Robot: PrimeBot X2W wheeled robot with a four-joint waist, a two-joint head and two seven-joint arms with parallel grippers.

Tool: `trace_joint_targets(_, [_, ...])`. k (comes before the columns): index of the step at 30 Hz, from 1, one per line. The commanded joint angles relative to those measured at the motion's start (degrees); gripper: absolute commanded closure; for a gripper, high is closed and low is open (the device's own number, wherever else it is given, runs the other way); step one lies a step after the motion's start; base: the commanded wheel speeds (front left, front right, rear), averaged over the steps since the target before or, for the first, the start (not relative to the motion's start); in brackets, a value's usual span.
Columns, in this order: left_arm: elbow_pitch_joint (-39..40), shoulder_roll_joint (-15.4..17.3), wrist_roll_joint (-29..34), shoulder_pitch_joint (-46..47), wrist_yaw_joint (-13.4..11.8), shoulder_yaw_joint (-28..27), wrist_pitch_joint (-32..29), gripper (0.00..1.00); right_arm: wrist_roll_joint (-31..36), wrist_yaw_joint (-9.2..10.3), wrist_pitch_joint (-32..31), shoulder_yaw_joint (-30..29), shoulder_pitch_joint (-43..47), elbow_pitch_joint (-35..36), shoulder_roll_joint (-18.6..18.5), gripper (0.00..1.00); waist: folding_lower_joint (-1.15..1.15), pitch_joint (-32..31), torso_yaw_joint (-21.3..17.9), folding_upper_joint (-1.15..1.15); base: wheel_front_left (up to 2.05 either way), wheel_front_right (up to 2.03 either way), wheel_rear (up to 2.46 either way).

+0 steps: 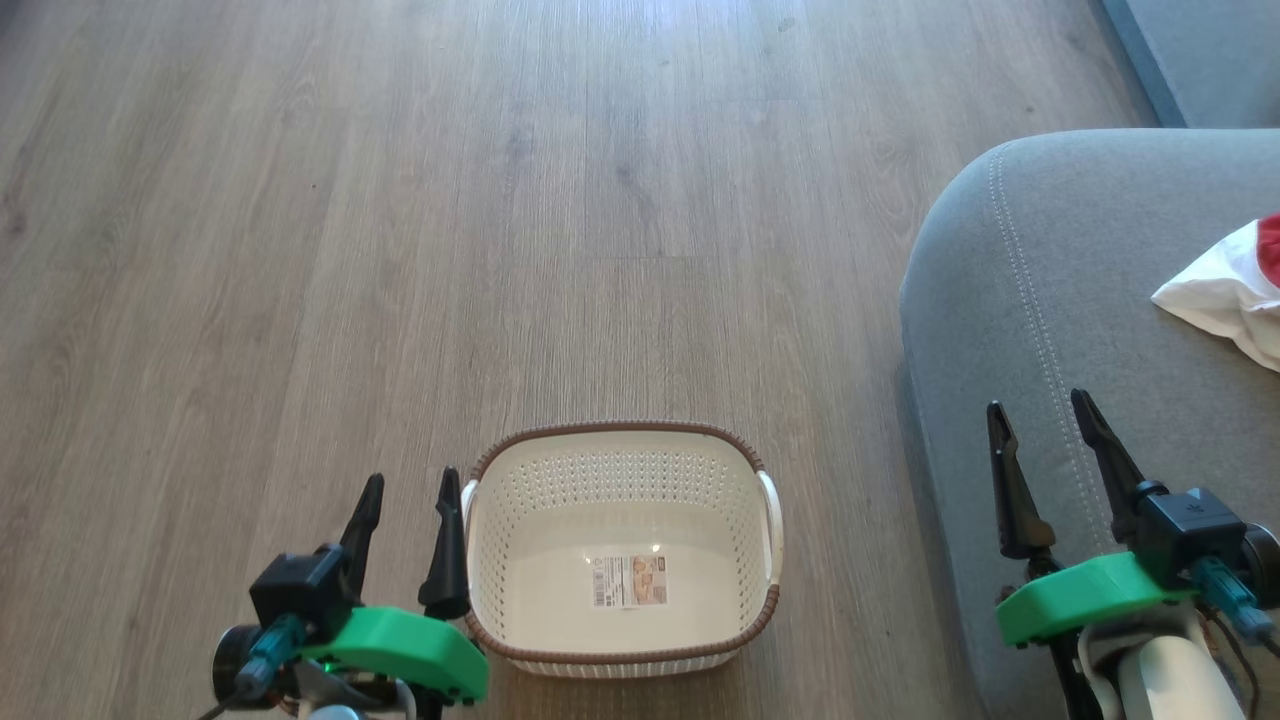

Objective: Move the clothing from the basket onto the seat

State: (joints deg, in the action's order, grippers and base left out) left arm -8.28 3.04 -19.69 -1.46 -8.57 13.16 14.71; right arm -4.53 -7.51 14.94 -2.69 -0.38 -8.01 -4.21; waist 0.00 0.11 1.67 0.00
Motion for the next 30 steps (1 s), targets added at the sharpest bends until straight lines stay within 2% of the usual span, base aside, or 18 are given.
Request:
trace_joint_targets(1, [1.5,-0.2,-0.6,1.4,0.3,-1.7,0.3,0.00,0.3,0.02,0.1,1.4,-2.0,1.6,-1.2,0.00,0.00,0.0,0.0,0.00,0.00,0.00,0.00])
trace_joint_targets(4, [1.3,-0.2,-0.4,1.6,0.4,-1.7,0.3,0.00,0.3,0.02,0.1,1.4,-2.0,1.6,-1.2,0.00,0.00,0.0,0.0,0.00,0.00,0.00,0.00])
trace_joint_targets(5, [-0.3,0.0,-0.4,0.0,0.3,0.0,0.0,1.00,0.0,0.00,0.0,0.0,0.0,0.0,0.0,1.00,0.00,0.0,0.0,0.00,0.00,0.00,0.00])
trace_joint_targets(9, [-3.8,0.0,-0.6,-0.9,0.4,0.1,0.0,1.00,-0.2,0.00,-0.1,0.1,1.1,-3.7,0.3,1.00,0.00,0.0,0.0,0.00,0.00,0.00,0.00])
trace_joint_targets(30, [-4.2,0.6,-12.9,0.5,2.9,-2.2,-2.7,1.00,-14.2,0.00,-3.5,-0.6,0.0,-4.1,0.4,1.00,0.00,0.0,-0.3,0.00,0.00,0.00,0.00])
